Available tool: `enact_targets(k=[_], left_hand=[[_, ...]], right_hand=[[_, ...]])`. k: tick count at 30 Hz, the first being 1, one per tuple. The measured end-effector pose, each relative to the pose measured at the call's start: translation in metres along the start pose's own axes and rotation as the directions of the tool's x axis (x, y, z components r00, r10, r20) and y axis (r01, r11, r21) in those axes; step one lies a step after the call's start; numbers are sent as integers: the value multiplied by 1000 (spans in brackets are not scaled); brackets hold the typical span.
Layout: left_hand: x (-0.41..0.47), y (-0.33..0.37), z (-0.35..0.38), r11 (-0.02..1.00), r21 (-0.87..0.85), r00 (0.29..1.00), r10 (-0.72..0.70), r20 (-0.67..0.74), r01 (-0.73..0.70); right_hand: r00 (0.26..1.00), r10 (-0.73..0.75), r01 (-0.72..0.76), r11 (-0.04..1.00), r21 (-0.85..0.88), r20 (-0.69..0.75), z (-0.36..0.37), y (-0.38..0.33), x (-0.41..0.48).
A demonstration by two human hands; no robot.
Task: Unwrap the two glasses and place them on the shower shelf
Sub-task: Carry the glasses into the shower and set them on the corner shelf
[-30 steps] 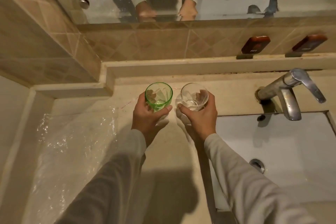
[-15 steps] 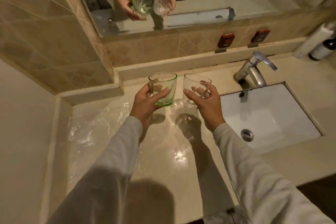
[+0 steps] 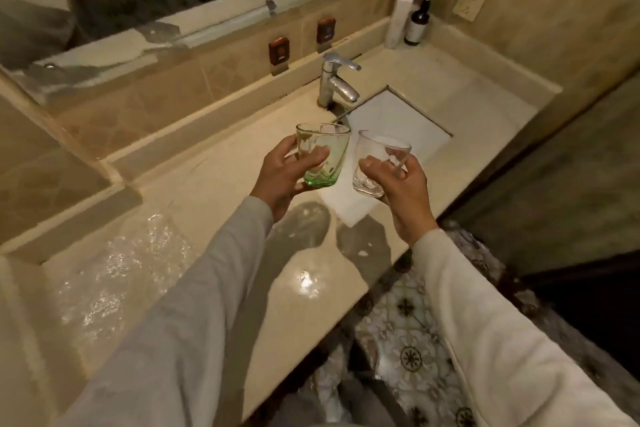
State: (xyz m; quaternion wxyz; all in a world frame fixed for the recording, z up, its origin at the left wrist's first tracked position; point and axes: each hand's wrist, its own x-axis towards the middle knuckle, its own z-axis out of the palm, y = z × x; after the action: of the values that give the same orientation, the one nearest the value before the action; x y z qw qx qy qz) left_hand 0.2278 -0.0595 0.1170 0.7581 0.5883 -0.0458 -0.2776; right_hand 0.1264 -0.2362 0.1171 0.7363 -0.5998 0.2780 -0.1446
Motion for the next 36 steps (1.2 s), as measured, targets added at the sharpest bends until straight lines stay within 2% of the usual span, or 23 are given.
enact_targets(k=[4, 8, 10, 15, 19, 23, 27, 36], left_hand=[[4, -18, 78, 997, 37, 983, -70, 168, 65], [2, -46, 158, 990, 86, 934, -133, 332, 110], [-8, -68, 210, 982, 133, 890, -177, 420, 133], [-52, -121, 338, 960, 233, 765, -265, 588, 154], [-95, -158, 433, 939, 293, 663, -334, 670, 178], [-143, -189, 524, 921, 342, 556, -386, 736, 186], [-194, -218, 600, 905, 383, 436, -426, 793, 187], [-285, -267, 715, 875, 460, 206, -483, 851, 153]], right_hand=[[984, -19, 26, 999, 38, -176, -75, -7, -25], [953, -30, 44, 998, 41, -302, -152, -16, -60], [910, -30, 66, 995, 73, -413, -201, -16, -88], [769, -13, 85, 993, 82, -639, -319, -14, -162], [652, -21, 122, 990, 77, -758, -404, -21, -224], [560, -40, 174, 982, 70, -828, -480, -27, -281], [417, -55, 207, 978, 36, -907, -543, -24, -336], [145, -20, 295, 955, 24, -989, -634, -20, -431]])
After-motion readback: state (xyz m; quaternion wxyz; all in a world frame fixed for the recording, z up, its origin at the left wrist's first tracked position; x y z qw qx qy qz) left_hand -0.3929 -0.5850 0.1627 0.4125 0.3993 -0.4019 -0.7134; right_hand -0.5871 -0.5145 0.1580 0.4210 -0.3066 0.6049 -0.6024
